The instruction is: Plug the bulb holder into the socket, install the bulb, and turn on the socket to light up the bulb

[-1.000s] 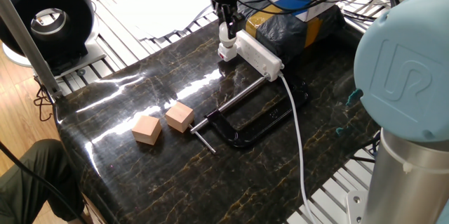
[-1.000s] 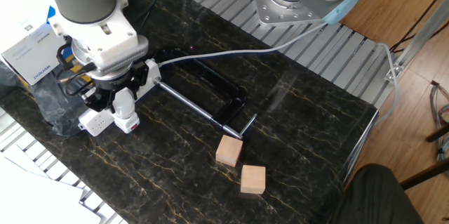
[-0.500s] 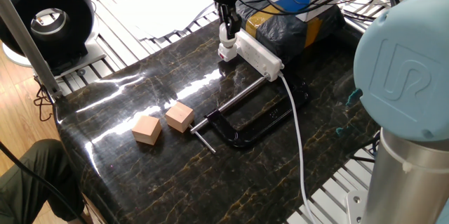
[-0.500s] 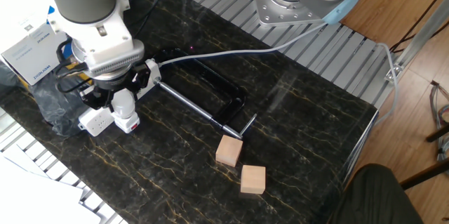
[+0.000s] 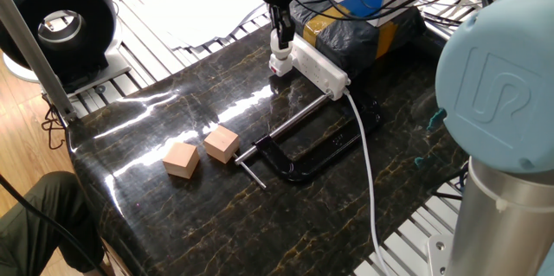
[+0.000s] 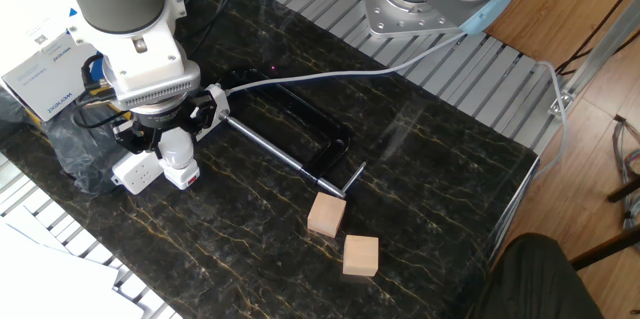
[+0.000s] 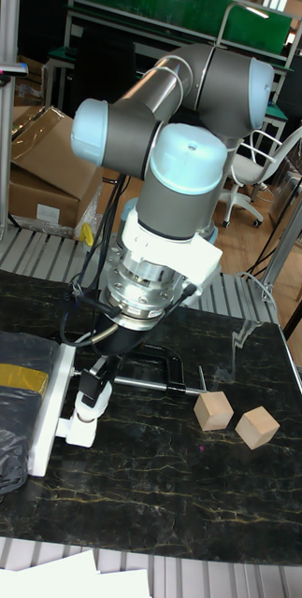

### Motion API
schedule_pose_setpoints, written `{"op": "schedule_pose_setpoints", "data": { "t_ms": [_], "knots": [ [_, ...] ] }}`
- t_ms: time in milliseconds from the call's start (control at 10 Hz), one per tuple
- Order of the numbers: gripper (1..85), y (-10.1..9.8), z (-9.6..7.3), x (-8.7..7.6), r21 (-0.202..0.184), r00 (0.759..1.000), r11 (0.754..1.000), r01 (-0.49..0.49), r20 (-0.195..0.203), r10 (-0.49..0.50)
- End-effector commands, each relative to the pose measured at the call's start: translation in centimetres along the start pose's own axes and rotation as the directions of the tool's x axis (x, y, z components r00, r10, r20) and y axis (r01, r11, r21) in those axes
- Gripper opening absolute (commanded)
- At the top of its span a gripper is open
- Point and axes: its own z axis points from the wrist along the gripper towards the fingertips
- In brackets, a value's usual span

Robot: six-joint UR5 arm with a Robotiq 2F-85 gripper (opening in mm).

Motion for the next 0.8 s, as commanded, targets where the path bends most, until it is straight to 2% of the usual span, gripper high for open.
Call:
{"op": "schedule_pose_setpoints", "data": {
  "t_ms": [0,400,700],
  "knots": [
    [1.0,-0.1,0.26,-0.35,-0.014,0.998,0.998,-0.057,0.025,0.057],
    [1.0,-0.37,0.23,-0.31,-0.01,0.99,0.99,-0.141,0.024,0.141],
    [1.0,-0.5,-0.36,0.13,-0.01,0.982,0.982,-0.191,-0.004,0.191]
  ]
}}
